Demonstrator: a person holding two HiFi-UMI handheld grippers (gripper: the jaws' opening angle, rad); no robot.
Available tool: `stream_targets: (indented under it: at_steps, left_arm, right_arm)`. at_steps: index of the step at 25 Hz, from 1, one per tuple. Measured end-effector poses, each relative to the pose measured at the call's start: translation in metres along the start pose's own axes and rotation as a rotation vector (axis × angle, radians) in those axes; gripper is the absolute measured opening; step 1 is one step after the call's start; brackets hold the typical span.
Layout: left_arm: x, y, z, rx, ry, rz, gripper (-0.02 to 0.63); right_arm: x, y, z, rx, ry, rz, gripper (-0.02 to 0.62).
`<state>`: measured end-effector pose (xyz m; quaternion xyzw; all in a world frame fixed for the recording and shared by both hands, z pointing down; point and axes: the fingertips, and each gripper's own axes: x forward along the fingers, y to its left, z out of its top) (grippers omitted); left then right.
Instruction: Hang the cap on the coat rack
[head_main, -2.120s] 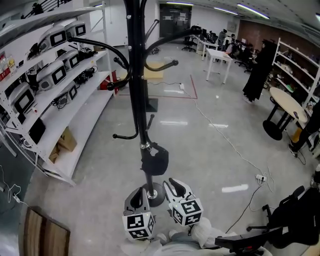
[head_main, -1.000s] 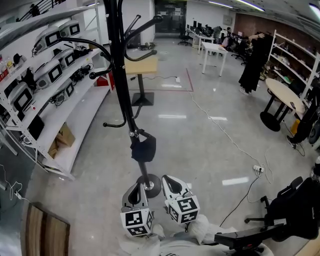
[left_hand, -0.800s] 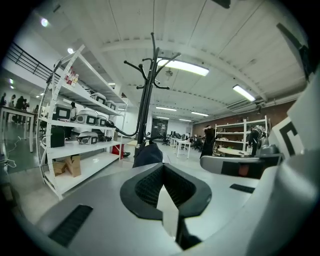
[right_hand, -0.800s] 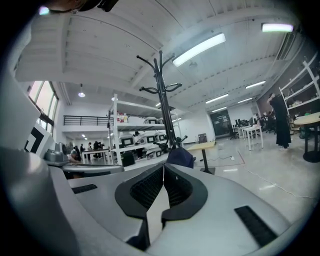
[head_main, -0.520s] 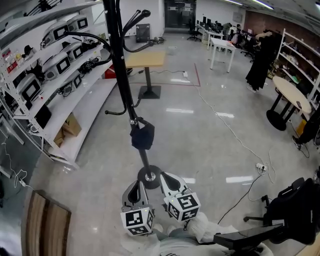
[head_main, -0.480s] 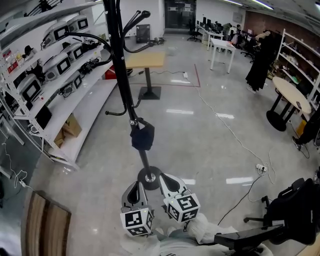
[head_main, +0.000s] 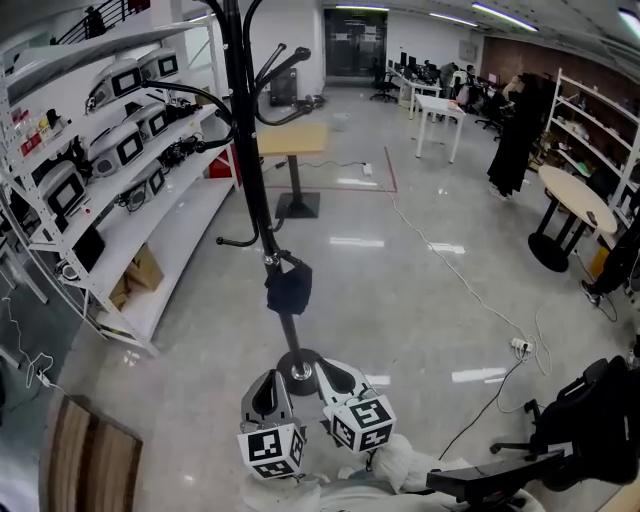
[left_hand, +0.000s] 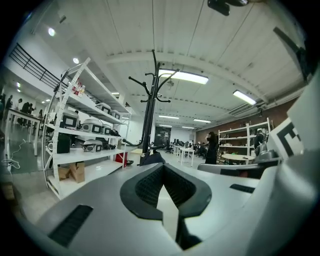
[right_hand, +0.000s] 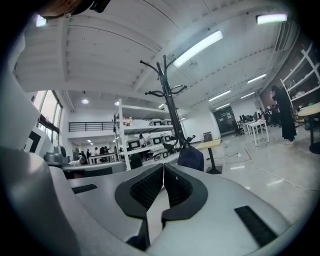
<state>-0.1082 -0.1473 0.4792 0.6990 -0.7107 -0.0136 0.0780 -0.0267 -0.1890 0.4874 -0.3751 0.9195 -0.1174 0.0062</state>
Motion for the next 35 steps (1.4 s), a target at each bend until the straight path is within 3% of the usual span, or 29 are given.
stream_targets:
  at_steps: [4, 10, 35]
  left_arm:
    - [0.003, -0.005, -0.001, -0.010, -0.001, -0.013, 0.003]
    - [0.007, -0.009, 0.005, 0.009, -0.018, -0.032, 0.003]
    - [0.004, -0.011, -0.004, 0.023, 0.014, -0.063, 0.003]
  right_arm:
    - [-0.002, -0.001, 0.001, -0.011, 0.003, -0.010, 0.015]
    - [-0.007, -0.012, 0.014, -0.130, -0.030, -0.085, 0.012]
    - [-0.015, -0.012, 0.006, -0.108, -0.017, -0.111, 0.012]
